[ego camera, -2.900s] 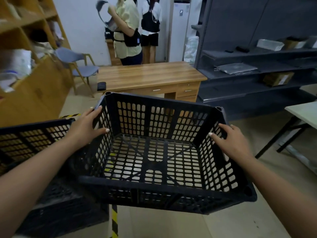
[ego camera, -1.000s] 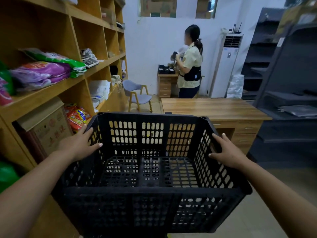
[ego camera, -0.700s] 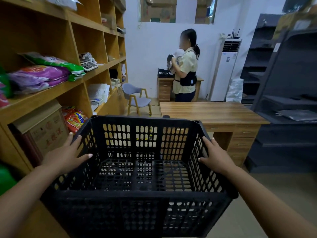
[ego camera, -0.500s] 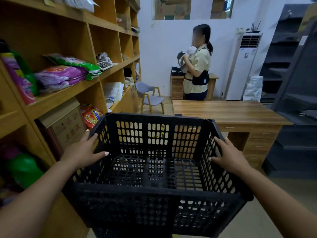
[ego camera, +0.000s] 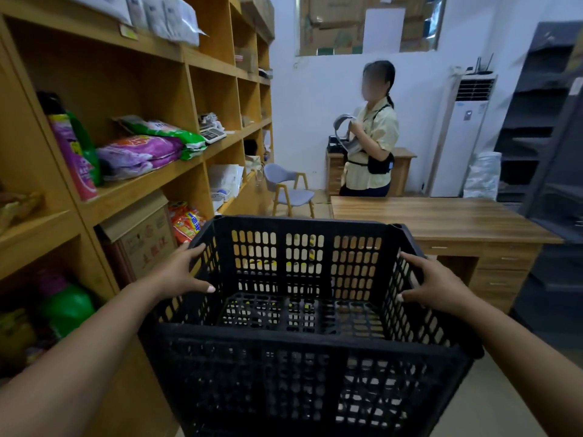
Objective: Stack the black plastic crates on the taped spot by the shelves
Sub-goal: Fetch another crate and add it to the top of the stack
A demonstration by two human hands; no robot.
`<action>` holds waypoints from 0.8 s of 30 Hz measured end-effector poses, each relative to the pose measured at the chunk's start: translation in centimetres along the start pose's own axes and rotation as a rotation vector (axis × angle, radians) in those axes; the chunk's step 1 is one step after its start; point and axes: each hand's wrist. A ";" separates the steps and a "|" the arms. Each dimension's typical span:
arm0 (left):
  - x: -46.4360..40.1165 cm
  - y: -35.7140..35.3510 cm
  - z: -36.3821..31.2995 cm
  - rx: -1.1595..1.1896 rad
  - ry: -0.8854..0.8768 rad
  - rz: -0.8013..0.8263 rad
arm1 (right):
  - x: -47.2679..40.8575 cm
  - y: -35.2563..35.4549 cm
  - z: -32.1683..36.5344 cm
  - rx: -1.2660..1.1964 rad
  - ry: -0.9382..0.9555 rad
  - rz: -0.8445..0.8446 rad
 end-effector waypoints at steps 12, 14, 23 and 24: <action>-8.1 6.7 5.3 0.054 -0.077 0.013 | -8.5 0.0 7.8 -0.103 0.000 -0.060; -9.6 7.0 6.3 0.078 -0.076 0.010 | -9.8 -0.7 8.8 -0.104 -0.001 -0.067; -13.4 6.9 9.0 -0.074 -0.024 0.019 | -13.0 -2.5 11.1 -0.032 -0.038 -0.067; -13.6 6.9 9.0 -0.086 -0.020 0.022 | -13.0 -2.5 11.1 -0.008 -0.049 -0.060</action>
Point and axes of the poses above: each hand's wrist, its own x-axis away from the middle knuckle, its own y-axis out of the back of the hand, z = x × y, and after that the axes turned 9 degrees about z, right-handed
